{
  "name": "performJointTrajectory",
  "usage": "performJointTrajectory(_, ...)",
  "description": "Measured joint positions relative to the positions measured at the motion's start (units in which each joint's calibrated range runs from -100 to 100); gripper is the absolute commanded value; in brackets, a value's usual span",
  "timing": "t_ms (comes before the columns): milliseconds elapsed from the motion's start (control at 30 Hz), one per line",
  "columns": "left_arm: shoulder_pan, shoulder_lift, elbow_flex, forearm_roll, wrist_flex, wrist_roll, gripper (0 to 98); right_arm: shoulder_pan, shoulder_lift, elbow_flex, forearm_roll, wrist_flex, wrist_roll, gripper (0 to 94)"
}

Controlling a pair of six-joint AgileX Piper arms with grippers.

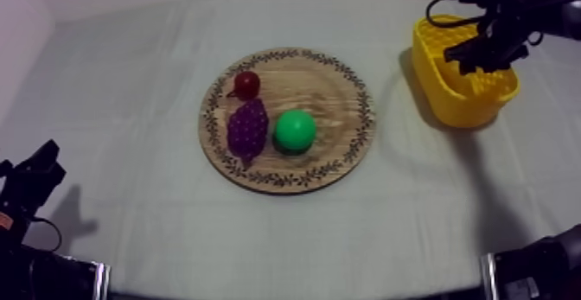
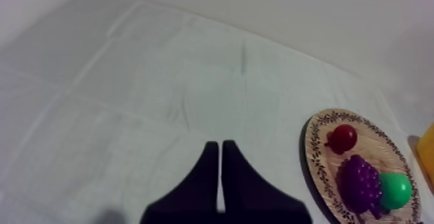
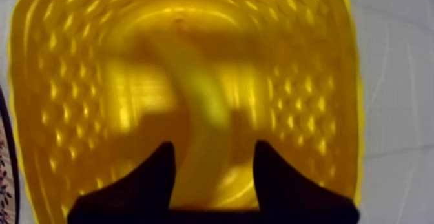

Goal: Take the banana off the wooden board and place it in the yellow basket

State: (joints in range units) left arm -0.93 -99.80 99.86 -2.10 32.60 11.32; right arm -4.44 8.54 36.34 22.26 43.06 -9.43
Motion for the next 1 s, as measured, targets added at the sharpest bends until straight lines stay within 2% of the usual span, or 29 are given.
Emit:
performJointTrajectory(133,0.0,0.0,0.0,0.0,0.0,0.0,0.1,0.0,0.1,-0.3,0.0,0.0,-0.2,38.2)
performJointTrajectory(300,0.0,0.0,0.0,0.0,0.0,0.0,0.1,-0.1,0.1,-1.0,0.0,0.1,-0.1,11.9)
performJointTrajectory(400,0.0,0.0,0.0,0.0,0.0,0.0,0.1,-0.1,0.1,-1.2,-0.6,0.1,0.1,4.5)
performJointTrajectory(767,0.0,0.0,0.0,0.0,0.0,0.0,0.1,-0.1,-3.5,0.8,-0.4,-2.0,-0.6,0.8)
performJointTrajectory(867,0.0,0.0,0.0,0.0,0.0,0.0,0.1,0.9,-6.6,3.0,-2.3,-4.9,0.7,0.7)
performJointTrajectory(1000,0.0,0.0,0.0,0.0,0.0,0.0,0.1,3.2,-12.7,7.8,-6.7,-11.2,4.6,0.8)
